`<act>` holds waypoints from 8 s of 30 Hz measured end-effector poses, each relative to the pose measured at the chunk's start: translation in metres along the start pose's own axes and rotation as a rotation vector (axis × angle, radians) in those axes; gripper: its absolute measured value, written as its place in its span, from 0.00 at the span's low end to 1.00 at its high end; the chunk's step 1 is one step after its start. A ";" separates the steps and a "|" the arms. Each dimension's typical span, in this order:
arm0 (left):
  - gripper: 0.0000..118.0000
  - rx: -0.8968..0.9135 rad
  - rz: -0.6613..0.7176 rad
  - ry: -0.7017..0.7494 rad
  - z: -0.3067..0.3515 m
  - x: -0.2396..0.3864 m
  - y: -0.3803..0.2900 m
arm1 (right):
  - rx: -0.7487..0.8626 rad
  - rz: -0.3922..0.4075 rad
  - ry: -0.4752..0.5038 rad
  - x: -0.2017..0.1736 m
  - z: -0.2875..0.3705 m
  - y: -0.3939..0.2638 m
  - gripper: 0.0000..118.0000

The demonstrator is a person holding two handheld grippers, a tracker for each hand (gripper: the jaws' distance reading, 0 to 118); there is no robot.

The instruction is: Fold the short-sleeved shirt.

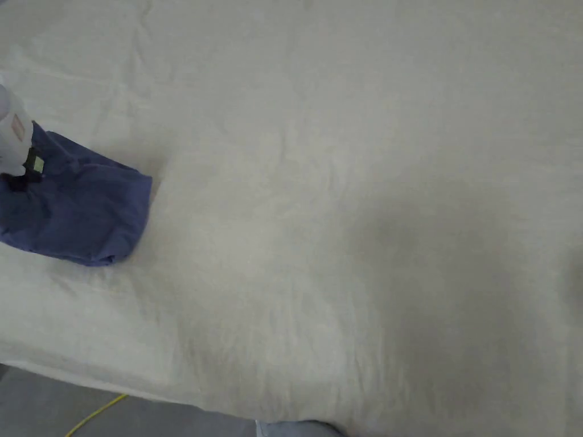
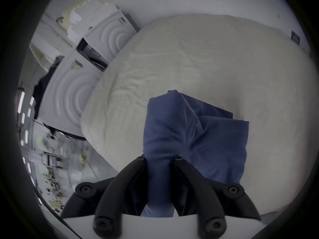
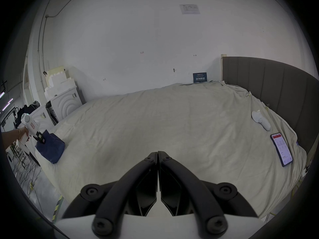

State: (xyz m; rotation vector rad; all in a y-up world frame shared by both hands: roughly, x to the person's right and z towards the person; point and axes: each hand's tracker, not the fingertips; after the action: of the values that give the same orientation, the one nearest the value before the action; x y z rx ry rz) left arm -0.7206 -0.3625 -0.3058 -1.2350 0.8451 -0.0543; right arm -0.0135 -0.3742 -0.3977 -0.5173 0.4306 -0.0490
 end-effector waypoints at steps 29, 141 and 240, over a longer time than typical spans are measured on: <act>0.68 1.004 0.255 -0.390 0.306 0.185 -0.092 | 0.274 0.012 -0.037 0.055 0.112 0.051 0.00; 0.00 0.956 0.126 -0.541 0.306 0.324 -0.216 | 0.253 0.075 -0.062 0.079 0.108 0.002 0.00; 1.00 0.558 0.159 -0.512 0.214 0.381 -0.174 | -0.331 0.150 -0.372 0.078 -0.008 -0.055 0.88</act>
State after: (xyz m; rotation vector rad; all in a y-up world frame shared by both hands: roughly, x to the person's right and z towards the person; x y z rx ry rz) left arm -0.2576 -0.4331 -0.3474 -0.6084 0.4301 0.1427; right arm 0.0573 -0.4374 -0.4069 -0.8003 0.1100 0.2636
